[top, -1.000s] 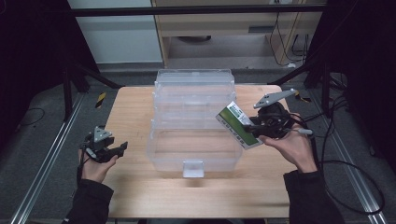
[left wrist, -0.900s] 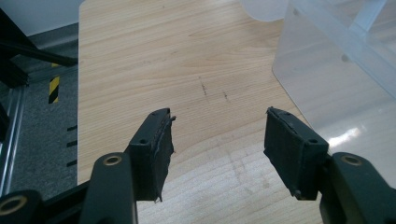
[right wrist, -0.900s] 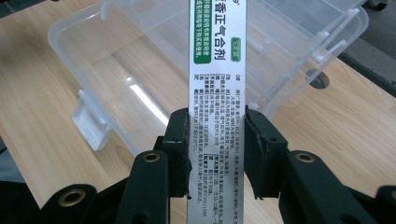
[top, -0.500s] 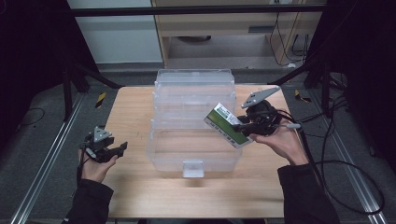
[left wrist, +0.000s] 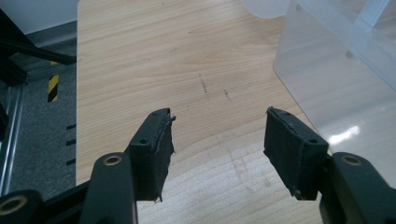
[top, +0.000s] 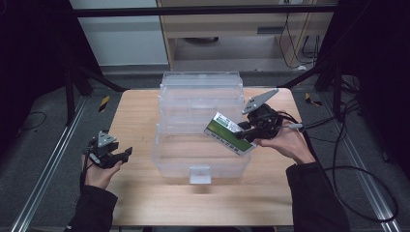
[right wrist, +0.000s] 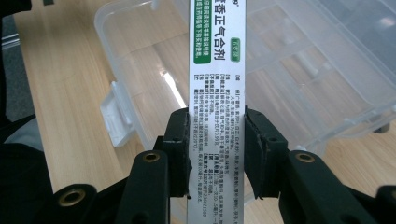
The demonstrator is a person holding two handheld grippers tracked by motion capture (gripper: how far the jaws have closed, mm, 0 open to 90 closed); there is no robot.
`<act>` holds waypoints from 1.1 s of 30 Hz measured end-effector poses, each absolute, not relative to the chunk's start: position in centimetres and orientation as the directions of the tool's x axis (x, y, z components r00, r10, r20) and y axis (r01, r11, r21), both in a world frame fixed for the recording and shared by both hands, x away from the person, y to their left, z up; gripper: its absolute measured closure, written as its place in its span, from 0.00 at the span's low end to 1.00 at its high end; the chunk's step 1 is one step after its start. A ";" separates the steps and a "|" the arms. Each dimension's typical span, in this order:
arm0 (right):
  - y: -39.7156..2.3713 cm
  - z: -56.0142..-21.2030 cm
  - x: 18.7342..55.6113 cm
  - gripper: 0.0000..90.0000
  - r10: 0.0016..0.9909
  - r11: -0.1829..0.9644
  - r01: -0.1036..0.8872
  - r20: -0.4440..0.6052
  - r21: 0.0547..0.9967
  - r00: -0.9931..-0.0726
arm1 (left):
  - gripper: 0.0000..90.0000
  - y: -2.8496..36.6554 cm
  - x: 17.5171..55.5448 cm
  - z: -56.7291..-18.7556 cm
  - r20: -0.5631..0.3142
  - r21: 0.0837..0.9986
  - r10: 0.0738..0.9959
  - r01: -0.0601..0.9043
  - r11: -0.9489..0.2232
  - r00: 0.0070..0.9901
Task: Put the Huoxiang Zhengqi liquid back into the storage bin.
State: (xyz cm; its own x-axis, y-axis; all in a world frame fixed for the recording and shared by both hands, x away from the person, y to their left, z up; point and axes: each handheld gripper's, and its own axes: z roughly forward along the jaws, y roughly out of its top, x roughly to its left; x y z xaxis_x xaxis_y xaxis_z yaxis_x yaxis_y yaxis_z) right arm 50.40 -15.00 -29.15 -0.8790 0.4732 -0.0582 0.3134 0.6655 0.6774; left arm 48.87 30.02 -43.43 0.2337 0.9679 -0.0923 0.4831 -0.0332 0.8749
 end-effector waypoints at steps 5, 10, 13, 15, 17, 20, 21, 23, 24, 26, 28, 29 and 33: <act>-14.7 -29.6 51.0 0.72 0.425 0.693 0.283 -0.060 0.663 -0.903 | 0.46 30.1 48.9 -43.5 -0.092 0.874 0.968 0.485 -0.035 0.234; -14.3 -29.9 51.5 0.72 0.389 0.719 0.269 -0.049 0.641 -0.920 | 0.46 30.1 48.9 -43.5 -0.088 0.872 0.968 0.488 -0.039 0.235; -14.1 -30.1 51.7 0.72 0.351 0.739 0.240 -0.055 0.630 -0.935 | 0.46 30.1 48.9 -43.5 -0.089 0.871 0.968 0.489 -0.039 0.236; -13.9 -30.2 51.9 0.72 0.335 0.745 0.231 -0.051 0.626 -0.941 | 0.46 30.1 48.9 -43.6 -0.089 0.871 0.968 0.490 -0.040 0.236; -13.7 -30.3 52.1 0.72 0.323 0.752 0.221 -0.055 0.621 -0.945 | 0.46 30.1 48.9 -43.6 -0.088 0.871 0.968 0.489 -0.040 0.236; -13.4 -30.5 52.3 0.72 0.307 0.769 0.211 -0.061 0.603 -0.950 | 0.46 30.1 48.9 -43.5 -0.089 0.872 0.968 0.489 -0.039 0.236; -13.4 -30.5 52.4 0.72 0.299 0.775 0.205 -0.062 0.598 -0.952 | 0.46 30.1 48.9 -43.5 -0.089 0.871 0.968 0.489 -0.039 0.236; -13.3 -30.6 52.6 0.72 0.286 0.782 0.196 -0.062 0.592 -0.956 | 0.46 30.2 48.9 -43.6 -0.087 0.870 0.968 0.491 -0.042 0.237; -13.2 -30.6 52.7 0.72 0.279 0.787 0.192 -0.061 0.587 -0.958 | 0.46 30.2 48.9 -43.6 -0.088 0.870 0.968 0.491 -0.041 0.237; -13.2 -30.8 52.8 0.72 0.266 0.794 0.187 -0.055 0.579 -0.962 | 0.46 30.2 48.9 -43.6 -0.089 0.870 0.967 0.491 -0.040 0.237; -13.0 -31.0 52.9 0.72 0.253 0.805 0.181 -0.052 0.566 -0.966 | 0.46 30.2 49.0 -43.6 -0.090 0.871 0.967 0.490 -0.039 0.237; -13.0 -31.0 53.0 0.72 0.238 0.815 0.169 -0.054 0.554 -0.970 | 0.46 30.2 49.0 -43.6 -0.090 0.871 0.967 0.490 -0.039 0.237; -12.9 -31.3 53.2 0.72 0.213 0.830 0.152 -0.053 0.537 -0.976 | 0.46 30.1 49.0 -43.6 -0.090 0.870 0.967 0.491 -0.040 0.238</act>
